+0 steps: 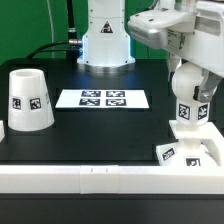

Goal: Assemble lamp

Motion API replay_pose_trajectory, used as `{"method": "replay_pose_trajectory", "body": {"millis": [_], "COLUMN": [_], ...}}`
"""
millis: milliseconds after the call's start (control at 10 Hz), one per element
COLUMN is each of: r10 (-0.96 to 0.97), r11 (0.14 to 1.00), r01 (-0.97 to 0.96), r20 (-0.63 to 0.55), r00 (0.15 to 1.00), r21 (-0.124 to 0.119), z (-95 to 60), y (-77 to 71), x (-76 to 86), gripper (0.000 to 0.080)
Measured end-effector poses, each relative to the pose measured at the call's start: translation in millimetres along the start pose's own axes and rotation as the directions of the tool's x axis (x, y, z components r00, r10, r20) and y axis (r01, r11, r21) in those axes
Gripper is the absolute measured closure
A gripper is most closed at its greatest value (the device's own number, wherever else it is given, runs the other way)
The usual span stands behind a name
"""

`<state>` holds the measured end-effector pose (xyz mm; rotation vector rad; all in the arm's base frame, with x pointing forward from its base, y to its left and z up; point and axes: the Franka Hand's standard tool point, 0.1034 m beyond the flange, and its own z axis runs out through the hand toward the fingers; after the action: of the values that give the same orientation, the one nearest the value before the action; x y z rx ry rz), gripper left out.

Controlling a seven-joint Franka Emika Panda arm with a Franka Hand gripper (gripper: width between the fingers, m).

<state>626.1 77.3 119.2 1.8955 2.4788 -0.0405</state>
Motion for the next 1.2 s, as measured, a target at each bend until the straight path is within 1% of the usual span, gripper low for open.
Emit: {"method": "replay_pose_trajectory", "body": {"millis": [400,600,700,900,1000,1100,1200], "r10": [0.049,0.272,0.332,0.524,0.606,0.696,0.784], "r11": [0.999,0.962,0.943,0.851,0.795,0.718,0.62], "r01": [-0.049,-0.272,-0.332,-0.524,-0.606,-0.696,-0.784], "r20": [0.0,0.0,0.003,-0.002,0.0,0.003,0.015], "r00": [0.999,0.962,0.943,0.852,0.795,0.718,0.621], "r21": [0.001,0.008,0.014,0.022,0.022,0.023,0.03], "z": [0.1,0.5,0.6,0.9,1.0,1.0,1.3], "y": [-0.3,-1.7,-2.6,-3.5,-3.5,-3.6,-5.2], "x": [-1.1,-2.4,-2.5,-1.4,-1.2,-0.1,2.3], "gripper": [0.0225,0.0223,0.0223,0.0223,0.0223,0.0223,0.0223]}}
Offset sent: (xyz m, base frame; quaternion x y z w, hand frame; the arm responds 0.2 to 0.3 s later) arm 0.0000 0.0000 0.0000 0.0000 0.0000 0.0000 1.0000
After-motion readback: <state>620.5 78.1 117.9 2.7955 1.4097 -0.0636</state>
